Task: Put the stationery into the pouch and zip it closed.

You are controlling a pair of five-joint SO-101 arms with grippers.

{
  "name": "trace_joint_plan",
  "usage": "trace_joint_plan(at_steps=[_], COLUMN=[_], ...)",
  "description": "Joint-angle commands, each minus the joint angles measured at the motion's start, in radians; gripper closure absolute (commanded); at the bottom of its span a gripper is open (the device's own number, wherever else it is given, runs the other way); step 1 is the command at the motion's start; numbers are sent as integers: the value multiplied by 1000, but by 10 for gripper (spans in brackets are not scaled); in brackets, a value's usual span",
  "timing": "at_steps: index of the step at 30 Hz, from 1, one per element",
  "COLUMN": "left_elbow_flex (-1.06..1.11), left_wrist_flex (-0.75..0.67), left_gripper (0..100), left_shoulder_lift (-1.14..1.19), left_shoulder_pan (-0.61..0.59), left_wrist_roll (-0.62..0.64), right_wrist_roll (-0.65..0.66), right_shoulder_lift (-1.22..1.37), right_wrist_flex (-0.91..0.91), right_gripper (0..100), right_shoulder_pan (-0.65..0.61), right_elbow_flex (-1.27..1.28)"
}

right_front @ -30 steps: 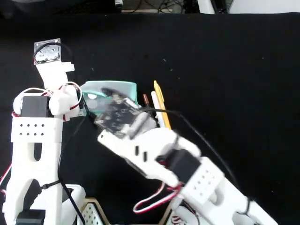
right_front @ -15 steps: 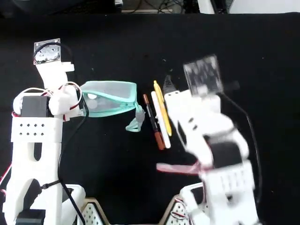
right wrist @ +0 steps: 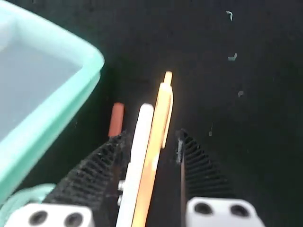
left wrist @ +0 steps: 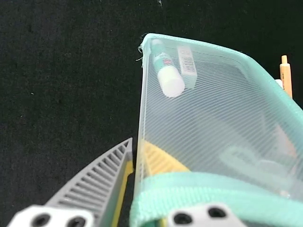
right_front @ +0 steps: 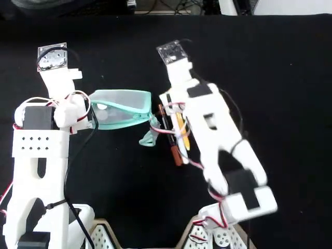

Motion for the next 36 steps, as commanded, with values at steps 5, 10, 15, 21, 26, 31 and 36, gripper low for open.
trace_joint_plan(at_steps=[5,10,15,21,26,31,36], left_elbow_flex=[4,2,2,5,5,5,5], left_wrist_flex=[-3,-3,-3,-3,-3,-3,-3], left_gripper=[967,967,967,967,967,967,967], left_shoulder_lift=[6,6,6,6,6,6,6], left_shoulder_pan=[-16,-16,-16,-16,-16,-16,-16], left_wrist_roll=[-3,-3,-3,-3,-3,-3,-3], right_wrist_roll=[12,12,12,14,14,40,64], right_shoulder_lift=[289,410,447,481,464,338,168], right_wrist_flex=[-17,-15,40,64,71,149,327], right_gripper=[845,845,849,921,987,986,986], right_shoulder_pan=[-8,-8,-6,29,114,215,270], right_elbow_flex=[-283,-371,-417,-447,-467,-440,-325])
